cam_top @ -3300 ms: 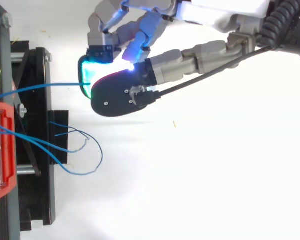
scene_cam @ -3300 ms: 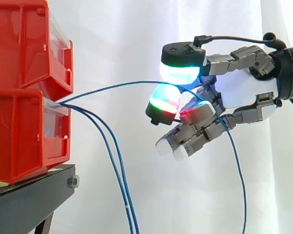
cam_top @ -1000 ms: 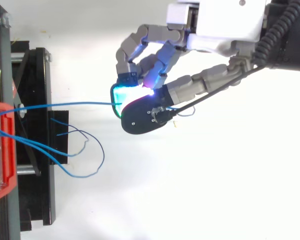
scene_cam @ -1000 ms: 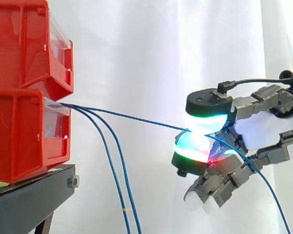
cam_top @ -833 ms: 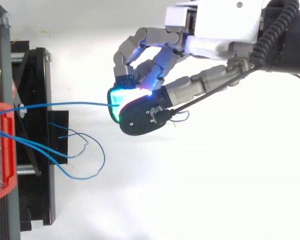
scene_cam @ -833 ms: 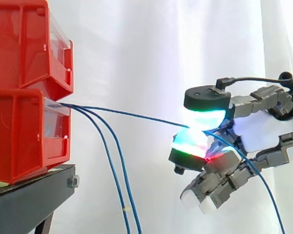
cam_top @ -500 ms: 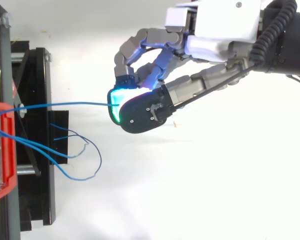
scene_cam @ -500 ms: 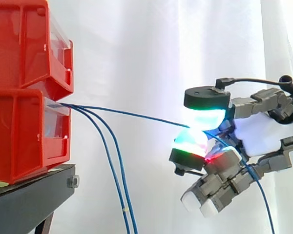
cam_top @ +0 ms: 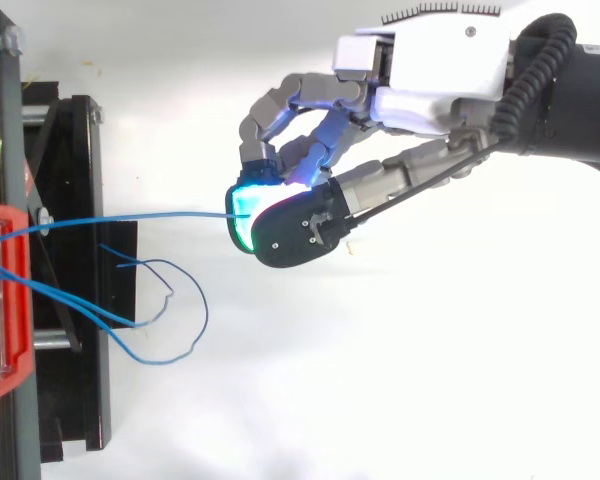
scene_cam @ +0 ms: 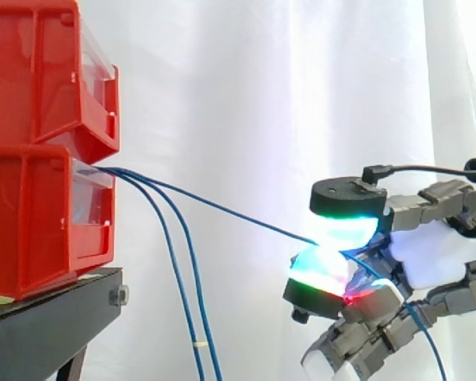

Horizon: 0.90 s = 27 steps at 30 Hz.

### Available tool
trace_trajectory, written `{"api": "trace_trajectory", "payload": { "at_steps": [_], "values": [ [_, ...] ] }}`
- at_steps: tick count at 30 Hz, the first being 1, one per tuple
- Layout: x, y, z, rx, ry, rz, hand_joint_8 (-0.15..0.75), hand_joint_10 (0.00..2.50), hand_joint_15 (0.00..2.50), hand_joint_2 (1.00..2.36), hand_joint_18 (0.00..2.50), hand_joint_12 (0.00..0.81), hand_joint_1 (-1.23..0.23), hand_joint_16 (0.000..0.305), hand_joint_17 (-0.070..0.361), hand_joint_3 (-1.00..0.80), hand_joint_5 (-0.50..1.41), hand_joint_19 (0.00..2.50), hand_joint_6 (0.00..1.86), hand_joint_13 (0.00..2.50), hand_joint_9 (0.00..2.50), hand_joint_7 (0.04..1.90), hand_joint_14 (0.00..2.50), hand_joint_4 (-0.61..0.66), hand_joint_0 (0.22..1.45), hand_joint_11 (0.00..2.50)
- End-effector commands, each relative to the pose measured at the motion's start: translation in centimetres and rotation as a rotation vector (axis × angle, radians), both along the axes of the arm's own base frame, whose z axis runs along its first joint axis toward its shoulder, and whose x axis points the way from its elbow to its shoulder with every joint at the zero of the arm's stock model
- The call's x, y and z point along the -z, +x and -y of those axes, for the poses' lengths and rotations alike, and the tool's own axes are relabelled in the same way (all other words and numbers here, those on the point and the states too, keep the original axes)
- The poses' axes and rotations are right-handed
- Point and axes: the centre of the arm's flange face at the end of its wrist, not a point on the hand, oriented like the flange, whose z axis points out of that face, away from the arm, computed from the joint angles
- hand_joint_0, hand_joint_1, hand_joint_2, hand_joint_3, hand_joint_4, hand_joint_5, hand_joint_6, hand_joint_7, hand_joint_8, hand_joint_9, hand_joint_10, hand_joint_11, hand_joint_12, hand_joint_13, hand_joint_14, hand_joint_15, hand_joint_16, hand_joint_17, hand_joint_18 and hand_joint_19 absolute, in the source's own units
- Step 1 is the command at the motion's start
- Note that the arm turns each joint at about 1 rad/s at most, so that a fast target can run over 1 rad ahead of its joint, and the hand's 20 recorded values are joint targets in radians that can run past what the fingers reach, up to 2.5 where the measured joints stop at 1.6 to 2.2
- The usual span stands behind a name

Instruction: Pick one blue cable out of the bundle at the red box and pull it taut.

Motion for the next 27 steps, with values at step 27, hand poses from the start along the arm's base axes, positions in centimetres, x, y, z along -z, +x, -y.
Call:
{"api": "trace_trajectory", "payload": {
  "at_steps": [27],
  "values": [
    [5.8, -1.4, -1.2, -0.012, 0.003, 0.124, 0.310, 0.01, 0.37, 1.03, 0.53, 0.386, -0.74, 0.049, 0.109, -0.05, -0.18, 0.25, 0.96, 0.60, 1.08, 1.09, 0.01, -0.07, 0.65, 1.31]
  ]
}}
